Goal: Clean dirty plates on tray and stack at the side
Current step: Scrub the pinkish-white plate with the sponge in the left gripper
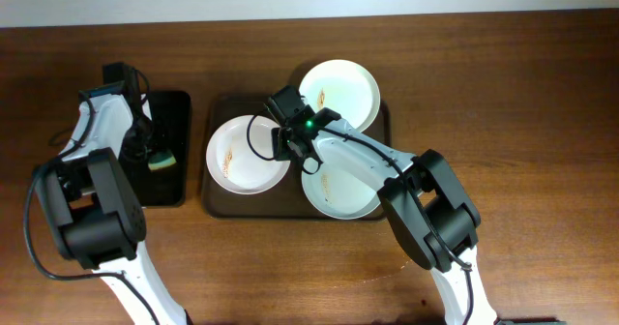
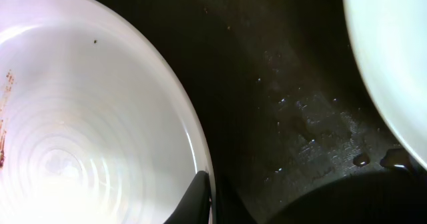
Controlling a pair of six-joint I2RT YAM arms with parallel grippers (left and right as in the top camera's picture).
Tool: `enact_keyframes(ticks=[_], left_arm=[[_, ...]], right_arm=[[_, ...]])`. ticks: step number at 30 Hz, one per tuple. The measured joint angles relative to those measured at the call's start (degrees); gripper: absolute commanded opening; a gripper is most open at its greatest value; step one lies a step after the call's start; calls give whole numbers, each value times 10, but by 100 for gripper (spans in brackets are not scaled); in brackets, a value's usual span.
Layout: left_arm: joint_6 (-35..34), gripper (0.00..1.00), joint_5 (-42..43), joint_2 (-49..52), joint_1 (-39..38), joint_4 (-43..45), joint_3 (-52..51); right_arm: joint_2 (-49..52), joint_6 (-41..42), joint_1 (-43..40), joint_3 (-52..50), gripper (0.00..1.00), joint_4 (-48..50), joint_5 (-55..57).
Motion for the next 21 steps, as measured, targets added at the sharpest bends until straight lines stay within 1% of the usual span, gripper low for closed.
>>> enact_keyframes(ticks=[4, 6, 8, 9, 10, 12, 14, 17, 18, 19, 20, 21], left_arm=[[-3, 1, 6, 4, -1, -3, 6], [1, 1, 33, 4, 0, -34, 24], [34, 1, 97, 4, 3, -87, 65], [66, 1, 147, -8, 5, -120, 112], [85, 1, 170, -22, 7, -141, 133], [130, 1, 232, -47, 8, -182, 152], [177, 1, 289, -50, -2, -194, 150], [200, 1, 295, -50, -45, -153, 123], [202, 1, 285, -50, -81, -135, 96], [194, 1, 268, -50, -111, -102, 70], [185, 1, 259, -50, -120, -73, 50], [174, 1, 252, -51, -125, -22, 26]], right_arm=[[0, 0, 0, 0, 4, 0, 0], [0, 0, 0, 0, 5, 0, 0], [0, 0, 0, 0, 5, 0, -3], [0, 0, -1, 0, 5, -1, -9], [0, 0, -3, 0, 5, -1, -15], [0, 0, -19, 0, 4, -2, -53], [1, 0, -42, 0, 4, -8, -87], [1, 0, -57, 0, 4, -14, -107], [1, 0, -57, 0, 4, -16, -112], [1, 0, -57, 0, 4, -18, -120], [1, 0, -57, 0, 4, -18, -123], [1, 0, -57, 0, 4, -18, -126]])
